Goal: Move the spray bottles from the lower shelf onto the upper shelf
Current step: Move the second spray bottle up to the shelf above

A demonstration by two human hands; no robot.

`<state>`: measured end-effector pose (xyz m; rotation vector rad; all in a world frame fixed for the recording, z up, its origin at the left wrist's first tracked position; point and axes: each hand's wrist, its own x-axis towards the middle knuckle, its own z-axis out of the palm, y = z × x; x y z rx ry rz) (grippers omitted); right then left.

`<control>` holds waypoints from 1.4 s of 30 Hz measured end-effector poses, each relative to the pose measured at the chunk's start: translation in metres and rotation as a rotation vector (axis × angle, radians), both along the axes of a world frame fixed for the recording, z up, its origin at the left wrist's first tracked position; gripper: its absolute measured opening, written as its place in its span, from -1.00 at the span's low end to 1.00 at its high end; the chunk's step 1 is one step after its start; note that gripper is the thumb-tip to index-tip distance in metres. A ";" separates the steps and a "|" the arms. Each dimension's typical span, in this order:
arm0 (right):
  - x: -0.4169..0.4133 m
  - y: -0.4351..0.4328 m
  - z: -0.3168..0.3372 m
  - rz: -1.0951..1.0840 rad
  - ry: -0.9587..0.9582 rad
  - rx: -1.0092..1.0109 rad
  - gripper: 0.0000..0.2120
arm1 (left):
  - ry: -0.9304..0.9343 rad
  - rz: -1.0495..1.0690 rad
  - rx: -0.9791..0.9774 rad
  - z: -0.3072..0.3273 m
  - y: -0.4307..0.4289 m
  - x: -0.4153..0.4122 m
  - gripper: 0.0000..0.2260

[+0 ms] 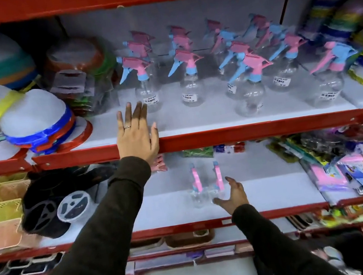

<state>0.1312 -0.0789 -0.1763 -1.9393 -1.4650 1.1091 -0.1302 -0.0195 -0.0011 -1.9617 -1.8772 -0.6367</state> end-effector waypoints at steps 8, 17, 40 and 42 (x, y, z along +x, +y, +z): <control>-0.021 0.013 -0.020 -0.158 0.057 -0.015 -0.30 | 0.011 0.029 0.016 -0.003 0.002 -0.002 -0.45; -0.016 0.002 -0.027 -0.204 0.046 0.082 -0.34 | 0.007 0.028 0.003 -0.005 0.002 -0.002 -0.44; -0.019 -0.047 0.128 -0.101 0.128 0.794 -0.39 | -0.018 0.024 -0.025 0.001 -0.006 0.002 -0.42; -0.022 -0.040 0.148 -0.095 0.130 0.857 -0.41 | -0.022 0.018 -0.020 0.001 -0.005 0.002 -0.42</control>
